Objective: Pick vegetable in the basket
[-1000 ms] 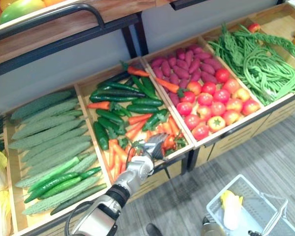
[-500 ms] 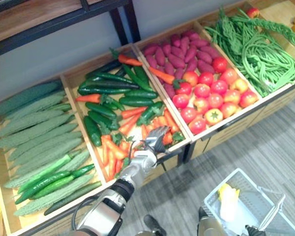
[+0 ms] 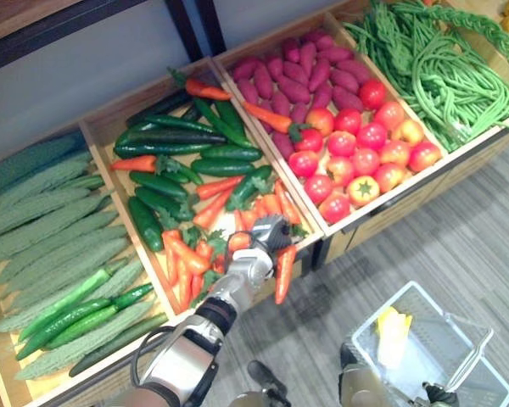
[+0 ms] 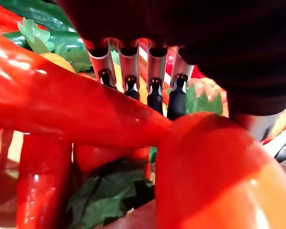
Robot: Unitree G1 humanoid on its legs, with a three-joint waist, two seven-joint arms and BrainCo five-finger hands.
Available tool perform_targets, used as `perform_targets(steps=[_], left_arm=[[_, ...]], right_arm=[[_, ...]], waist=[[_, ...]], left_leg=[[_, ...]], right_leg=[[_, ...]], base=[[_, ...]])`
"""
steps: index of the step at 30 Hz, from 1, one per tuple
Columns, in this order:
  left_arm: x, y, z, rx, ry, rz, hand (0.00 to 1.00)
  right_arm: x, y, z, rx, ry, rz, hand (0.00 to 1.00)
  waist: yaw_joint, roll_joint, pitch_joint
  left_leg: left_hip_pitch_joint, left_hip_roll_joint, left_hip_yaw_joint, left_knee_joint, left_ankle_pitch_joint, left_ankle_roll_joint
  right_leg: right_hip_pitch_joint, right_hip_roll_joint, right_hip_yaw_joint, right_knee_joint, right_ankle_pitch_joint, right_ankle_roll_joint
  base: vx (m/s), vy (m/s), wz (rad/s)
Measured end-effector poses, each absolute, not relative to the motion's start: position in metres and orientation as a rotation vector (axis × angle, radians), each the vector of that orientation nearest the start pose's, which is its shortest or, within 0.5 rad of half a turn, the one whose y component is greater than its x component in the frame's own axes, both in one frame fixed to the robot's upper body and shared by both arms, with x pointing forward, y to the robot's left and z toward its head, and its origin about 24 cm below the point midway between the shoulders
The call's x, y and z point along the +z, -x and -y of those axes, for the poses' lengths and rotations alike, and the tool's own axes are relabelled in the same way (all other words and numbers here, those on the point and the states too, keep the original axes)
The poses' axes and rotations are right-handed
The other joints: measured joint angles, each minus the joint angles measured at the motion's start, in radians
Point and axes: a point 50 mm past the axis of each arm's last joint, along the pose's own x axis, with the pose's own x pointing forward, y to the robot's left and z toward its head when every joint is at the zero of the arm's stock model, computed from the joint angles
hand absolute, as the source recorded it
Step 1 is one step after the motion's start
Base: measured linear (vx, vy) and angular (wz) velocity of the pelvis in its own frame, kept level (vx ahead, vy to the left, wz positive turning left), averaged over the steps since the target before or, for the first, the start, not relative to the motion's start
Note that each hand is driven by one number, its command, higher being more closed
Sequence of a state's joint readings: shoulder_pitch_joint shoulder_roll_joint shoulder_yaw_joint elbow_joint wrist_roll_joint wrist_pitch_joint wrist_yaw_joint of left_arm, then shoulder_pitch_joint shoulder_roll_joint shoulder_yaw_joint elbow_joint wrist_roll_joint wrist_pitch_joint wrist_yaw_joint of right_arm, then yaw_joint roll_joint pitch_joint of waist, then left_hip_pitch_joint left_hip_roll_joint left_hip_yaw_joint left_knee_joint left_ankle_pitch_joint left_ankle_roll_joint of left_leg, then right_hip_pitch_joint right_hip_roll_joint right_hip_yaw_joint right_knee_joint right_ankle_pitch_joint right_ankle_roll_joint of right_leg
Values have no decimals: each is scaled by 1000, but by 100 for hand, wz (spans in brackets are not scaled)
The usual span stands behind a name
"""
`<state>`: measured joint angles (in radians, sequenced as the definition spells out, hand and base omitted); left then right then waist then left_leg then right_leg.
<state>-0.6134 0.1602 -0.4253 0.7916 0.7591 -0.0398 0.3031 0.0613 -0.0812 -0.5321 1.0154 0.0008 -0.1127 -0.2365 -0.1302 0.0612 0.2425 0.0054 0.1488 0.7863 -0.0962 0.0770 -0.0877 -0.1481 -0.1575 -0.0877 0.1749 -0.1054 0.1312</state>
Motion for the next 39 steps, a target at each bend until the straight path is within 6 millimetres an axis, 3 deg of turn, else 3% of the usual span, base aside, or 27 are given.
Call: perform_targets(steps=[11, 20, 29, 39], left_arm=[[27, -339, -108, -205, -1202, 108, 100], [29, -342, -127, -163, -1221, 90, 100], [58, -349, -151, -61, -1238, 169, 100], [82, -353, -159, 24, -1190, 254, 100]], right_arm=[[-144, -91, 259, -755, -42, -954, 100], [-144, -91, 259, -747, -33, -960, 100], [-144, -89, 261, -742, -25, -964, 100], [-145, -85, 262, -741, -15, -975, 100]], waist=[[-1, 1, 2], [2, 3, 1], [5, 7, -2], [25, 11, -12]], left_leg=[[38, 0, -35, 0, 0, 0], [52, -2, -68, 0, 3, 3], [60, -1, -103, 0, 9, 4], [62, -1, -115, -1, 19, 5]], right_leg=[[68, -6, -43, -19, 0, 0], [111, -10, -79, -34, 0, 0], [143, -13, -115, -37, 0, 0], [151, -14, -126, -37, 0, 0]], base=[[-6, 0, 8], [-12, 3, 11], [-4, 4, 10], [-5, 1, 3]])
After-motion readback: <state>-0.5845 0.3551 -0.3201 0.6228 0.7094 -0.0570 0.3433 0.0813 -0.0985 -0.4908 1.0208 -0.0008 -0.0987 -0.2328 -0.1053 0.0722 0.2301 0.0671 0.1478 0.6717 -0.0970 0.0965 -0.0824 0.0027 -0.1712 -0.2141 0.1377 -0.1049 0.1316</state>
